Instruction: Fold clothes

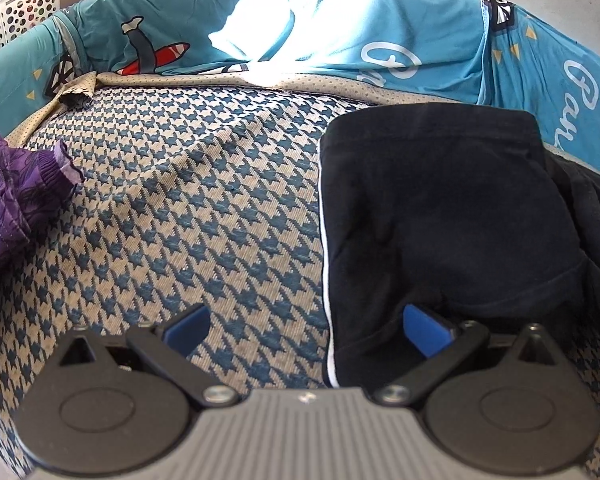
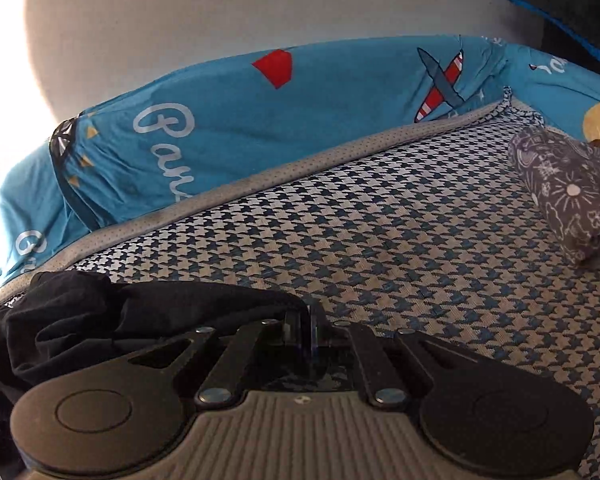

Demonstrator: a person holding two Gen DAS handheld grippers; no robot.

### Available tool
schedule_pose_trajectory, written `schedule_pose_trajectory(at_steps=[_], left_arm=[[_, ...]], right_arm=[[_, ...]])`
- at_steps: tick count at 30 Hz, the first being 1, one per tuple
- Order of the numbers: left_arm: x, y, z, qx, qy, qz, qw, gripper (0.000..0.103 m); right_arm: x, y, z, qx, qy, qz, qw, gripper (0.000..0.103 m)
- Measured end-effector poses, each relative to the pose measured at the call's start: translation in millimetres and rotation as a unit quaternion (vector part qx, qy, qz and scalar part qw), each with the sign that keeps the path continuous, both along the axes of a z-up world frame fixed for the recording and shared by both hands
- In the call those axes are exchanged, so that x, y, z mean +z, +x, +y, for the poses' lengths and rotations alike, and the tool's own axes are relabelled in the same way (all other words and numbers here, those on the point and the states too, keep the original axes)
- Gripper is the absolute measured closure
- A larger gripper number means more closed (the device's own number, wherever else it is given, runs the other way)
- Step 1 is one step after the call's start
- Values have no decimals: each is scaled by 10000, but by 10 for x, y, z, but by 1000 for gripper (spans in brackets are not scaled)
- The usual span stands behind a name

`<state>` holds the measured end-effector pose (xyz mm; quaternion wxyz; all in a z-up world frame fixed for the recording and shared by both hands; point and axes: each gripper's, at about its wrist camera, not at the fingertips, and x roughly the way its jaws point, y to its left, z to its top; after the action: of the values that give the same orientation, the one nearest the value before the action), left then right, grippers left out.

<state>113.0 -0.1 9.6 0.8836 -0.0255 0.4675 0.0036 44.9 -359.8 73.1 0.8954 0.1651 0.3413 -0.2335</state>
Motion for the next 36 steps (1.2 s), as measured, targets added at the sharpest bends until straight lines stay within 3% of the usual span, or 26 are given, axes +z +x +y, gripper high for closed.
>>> schedule_pose_trajectory(at_steps=[2, 5, 12, 18, 25, 30, 36], left_arm=[[2, 8, -16, -5, -29, -8, 10000, 0], [8, 14, -43, -9, -48, -27, 10000, 0], [83, 23, 30, 157, -275, -176, 9993, 0], [209, -26, 36, 100, -747, -415, 9963, 0], [285, -71, -36, 10, -744, -624, 9953, 0], [359, -67, -27, 46, -1010, -820, 9915, 0], [426, -62, -87, -15, -1407, -1042, 9845, 0]], right_arm=[[-35, -22, -94, -78, 198, 77, 9997, 94], [-65, -48, -159, -146, 331, 134, 9993, 82], [63, -88, -139, -233, -34, -109, 9997, 70], [48, -5, 49, 577, 240, -343, 9975, 69], [3, 125, 445, 1465, 453, -450, 9871, 68], [-18, 197, 674, 1967, 550, -562, 9773, 67], [-30, 255, 914, 2546, 774, -781, 9608, 55]])
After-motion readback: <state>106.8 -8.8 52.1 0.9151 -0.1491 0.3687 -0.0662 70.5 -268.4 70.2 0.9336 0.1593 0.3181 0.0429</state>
